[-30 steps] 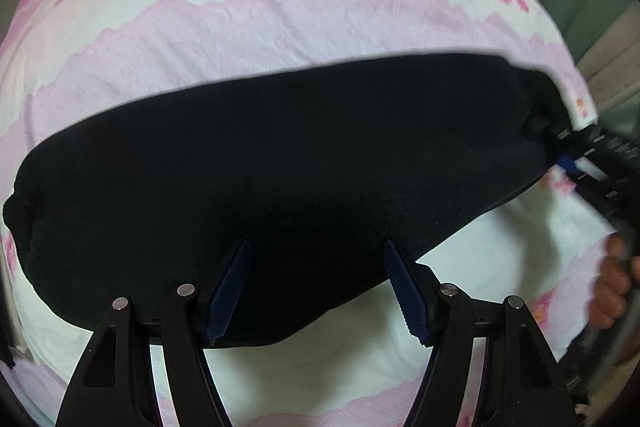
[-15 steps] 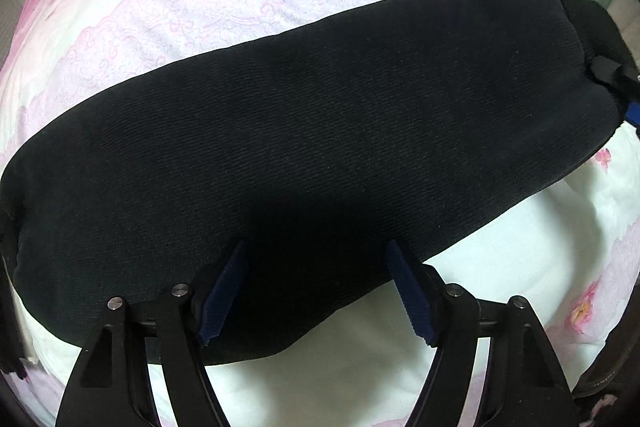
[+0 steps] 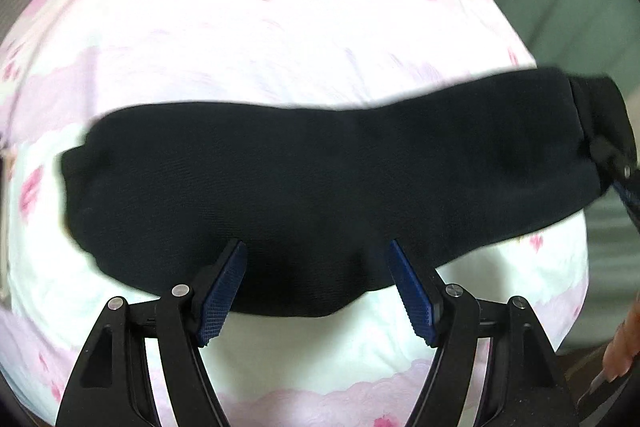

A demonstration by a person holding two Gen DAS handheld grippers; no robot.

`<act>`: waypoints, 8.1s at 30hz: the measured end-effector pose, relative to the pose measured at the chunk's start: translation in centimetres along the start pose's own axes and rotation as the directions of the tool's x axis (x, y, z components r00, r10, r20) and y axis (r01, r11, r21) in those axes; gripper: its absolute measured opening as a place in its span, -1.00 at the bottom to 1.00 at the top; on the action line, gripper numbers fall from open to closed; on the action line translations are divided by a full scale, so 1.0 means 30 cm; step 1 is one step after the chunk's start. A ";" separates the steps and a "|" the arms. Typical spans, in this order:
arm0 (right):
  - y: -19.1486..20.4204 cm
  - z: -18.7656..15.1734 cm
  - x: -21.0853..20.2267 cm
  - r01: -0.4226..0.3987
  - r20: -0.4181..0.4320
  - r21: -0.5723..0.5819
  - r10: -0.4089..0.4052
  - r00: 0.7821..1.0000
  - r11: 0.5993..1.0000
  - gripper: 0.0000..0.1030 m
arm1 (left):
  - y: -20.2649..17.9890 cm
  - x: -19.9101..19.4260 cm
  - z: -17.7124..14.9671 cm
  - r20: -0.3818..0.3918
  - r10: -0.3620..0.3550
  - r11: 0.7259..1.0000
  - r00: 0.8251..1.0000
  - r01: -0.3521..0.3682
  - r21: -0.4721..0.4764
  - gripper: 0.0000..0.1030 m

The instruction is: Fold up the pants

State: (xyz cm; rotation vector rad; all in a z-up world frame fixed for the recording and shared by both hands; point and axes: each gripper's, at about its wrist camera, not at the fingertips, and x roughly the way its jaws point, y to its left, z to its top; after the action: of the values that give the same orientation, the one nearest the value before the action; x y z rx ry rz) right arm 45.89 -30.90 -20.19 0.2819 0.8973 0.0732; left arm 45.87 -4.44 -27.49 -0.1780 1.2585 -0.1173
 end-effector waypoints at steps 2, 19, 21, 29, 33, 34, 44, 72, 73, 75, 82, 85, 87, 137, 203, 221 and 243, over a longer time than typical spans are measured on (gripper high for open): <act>0.099 0.010 -0.035 0.015 0.024 -0.088 -0.013 1.000 0.996 -0.60 | 0.079 -0.075 0.001 0.037 0.006 0.999 0.999 -0.004 -0.044 0.40; 0.867 -0.097 0.045 0.013 0.020 -0.528 -0.003 1.000 0.849 -0.62 | 0.647 -0.399 -0.023 0.187 0.082 0.983 0.979 -0.049 -0.175 0.40; 0.969 -0.153 0.114 -0.001 -0.020 -0.593 -0.014 1.000 0.805 -0.62 | 0.708 -0.396 -0.052 0.176 0.105 0.979 0.979 -0.071 -0.188 0.40; 1.210 -0.389 0.311 -0.087 -0.148 -0.751 -0.039 0.988 0.655 -0.62 | 0.901 -0.386 -0.155 0.118 0.148 0.955 0.982 -0.111 -0.276 0.40; 1.256 -0.447 0.395 -0.107 -0.200 -0.769 -0.078 0.977 0.630 -0.61 | 0.948 -0.377 -0.186 0.103 0.160 0.949 0.982 -0.125 -0.290 0.40; 1.256 -0.455 0.404 -0.107 -0.206 -0.771 -0.087 0.975 0.628 -0.60 | 0.955 -0.376 -0.191 0.099 0.166 0.948 0.981 -0.131 -0.291 0.40; 1.261 -0.452 0.290 -0.278 -0.326 -0.681 0.060 0.944 0.677 0.03 | 0.961 -0.407 -0.181 0.115 0.173 0.945 0.978 -0.133 -0.297 0.48; 0.466 -0.411 0.234 -0.057 -0.327 -0.183 -0.006 0.945 0.982 0.46 | 0.733 0.024 0.055 0.027 -0.259 0.790 0.966 0.228 -0.568 0.56; 0.460 -0.418 0.255 -0.069 -0.338 -0.160 0.011 0.941 0.985 0.46 | 0.734 0.032 0.053 0.034 -0.276 0.775 0.961 0.243 -0.584 0.32; 0.456 -0.428 0.289 -0.083 -0.354 -0.123 0.035 0.934 0.989 0.46 | 0.728 0.042 0.054 0.037 -0.301 0.760 0.953 0.263 -0.595 -0.13; 0.481 -0.429 0.371 -0.087 -0.380 -0.110 0.039 0.924 0.990 0.46 | 0.659 -0.068 0.104 0.085 -0.282 0.841 0.956 0.289 -0.457 -0.61; 0.483 -0.430 0.408 -0.081 -0.402 -0.104 0.032 0.915 0.991 0.46 | 0.612 -0.192 0.139 0.163 -0.281 0.877 0.946 0.322 -0.357 -0.62; 0.482 -0.425 0.418 -0.056 -0.398 -0.114 0.006 0.917 0.992 0.44 | 0.585 -0.262 0.161 0.200 -0.248 0.909 0.948 0.299 -0.290 -0.62; 0.449 -0.270 0.329 -0.104 -0.319 -0.002 0.098 0.943 0.995 0.40 | 0.696 0.041 0.036 -0.057 -0.187 0.977 0.981 0.179 -0.119 -0.56; 0.530 -0.221 0.136 -0.275 -0.263 0.002 0.266 0.927 0.961 0.04 | 0.744 -0.297 -0.074 0.208 -0.398 0.852 0.893 0.444 -0.278 -0.19; 0.744 -0.255 -0.491 -0.385 -0.033 -0.103 0.384 0.923 0.917 0.04 | 0.739 -0.955 -0.344 0.478 -0.346 0.886 0.807 0.449 -0.116 -0.20; 0.845 -0.430 -0.925 -0.521 0.069 -0.278 0.558 0.827 0.807 0.04 | 0.807 -1.340 -0.708 0.674 -0.272 0.871 0.687 0.473 -0.131 -0.20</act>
State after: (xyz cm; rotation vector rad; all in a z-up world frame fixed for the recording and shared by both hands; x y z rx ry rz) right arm 19.91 -8.81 0.22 0.2988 0.6258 0.6886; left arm 13.18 25.27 -0.99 -0.6904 0.5211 -0.2051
